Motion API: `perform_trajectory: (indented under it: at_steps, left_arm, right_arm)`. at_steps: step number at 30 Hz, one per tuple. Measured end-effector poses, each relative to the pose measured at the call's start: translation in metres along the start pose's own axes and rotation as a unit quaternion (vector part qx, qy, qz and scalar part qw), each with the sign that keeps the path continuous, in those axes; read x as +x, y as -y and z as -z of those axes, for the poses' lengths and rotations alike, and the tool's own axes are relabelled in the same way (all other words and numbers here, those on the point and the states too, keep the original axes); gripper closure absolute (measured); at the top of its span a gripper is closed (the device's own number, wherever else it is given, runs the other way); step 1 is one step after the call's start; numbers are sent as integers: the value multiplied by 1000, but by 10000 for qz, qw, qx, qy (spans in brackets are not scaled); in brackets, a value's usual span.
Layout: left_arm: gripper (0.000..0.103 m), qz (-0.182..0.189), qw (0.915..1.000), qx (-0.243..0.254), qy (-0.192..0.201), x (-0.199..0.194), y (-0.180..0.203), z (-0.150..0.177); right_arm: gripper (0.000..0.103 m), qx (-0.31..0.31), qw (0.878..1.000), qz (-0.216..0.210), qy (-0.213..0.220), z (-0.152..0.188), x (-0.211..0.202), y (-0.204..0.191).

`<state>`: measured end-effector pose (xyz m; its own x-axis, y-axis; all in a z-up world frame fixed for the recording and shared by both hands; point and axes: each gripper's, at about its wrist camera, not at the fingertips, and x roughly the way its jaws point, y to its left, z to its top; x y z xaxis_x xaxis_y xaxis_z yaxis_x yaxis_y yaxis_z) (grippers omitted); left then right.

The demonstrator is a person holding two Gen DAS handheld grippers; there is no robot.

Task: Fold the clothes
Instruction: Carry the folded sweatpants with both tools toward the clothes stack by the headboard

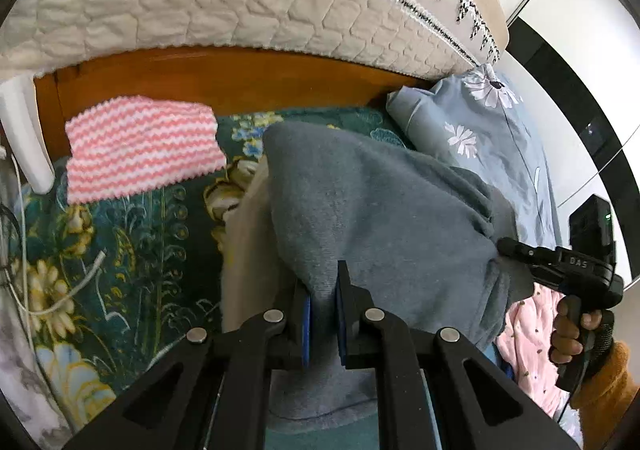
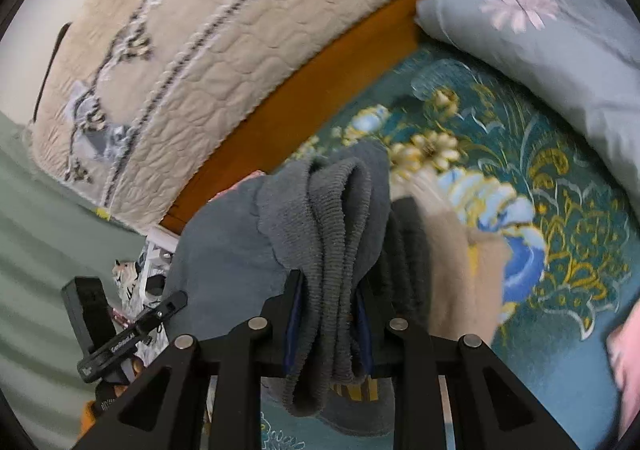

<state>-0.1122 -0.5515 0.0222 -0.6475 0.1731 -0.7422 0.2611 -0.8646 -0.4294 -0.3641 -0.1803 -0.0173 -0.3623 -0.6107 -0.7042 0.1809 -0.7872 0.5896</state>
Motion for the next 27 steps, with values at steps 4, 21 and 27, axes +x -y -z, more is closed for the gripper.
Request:
perform_trajectory:
  at_steps: [4,21,27]
  left_arm:
    - [92,10,10000,18,-92,5,-5,13]
    - [67,185,9994,227,207,-40,27,-10]
    - [67,16,9987,429,-286,-10,41,7]
  right_arm:
    - [74,198,9998,33,83,7,9,11]
    - [57,-1606,9781,1135,676,-3,-18,-86]
    - [57,-1684,9752,1432,104,-7,38,-92]
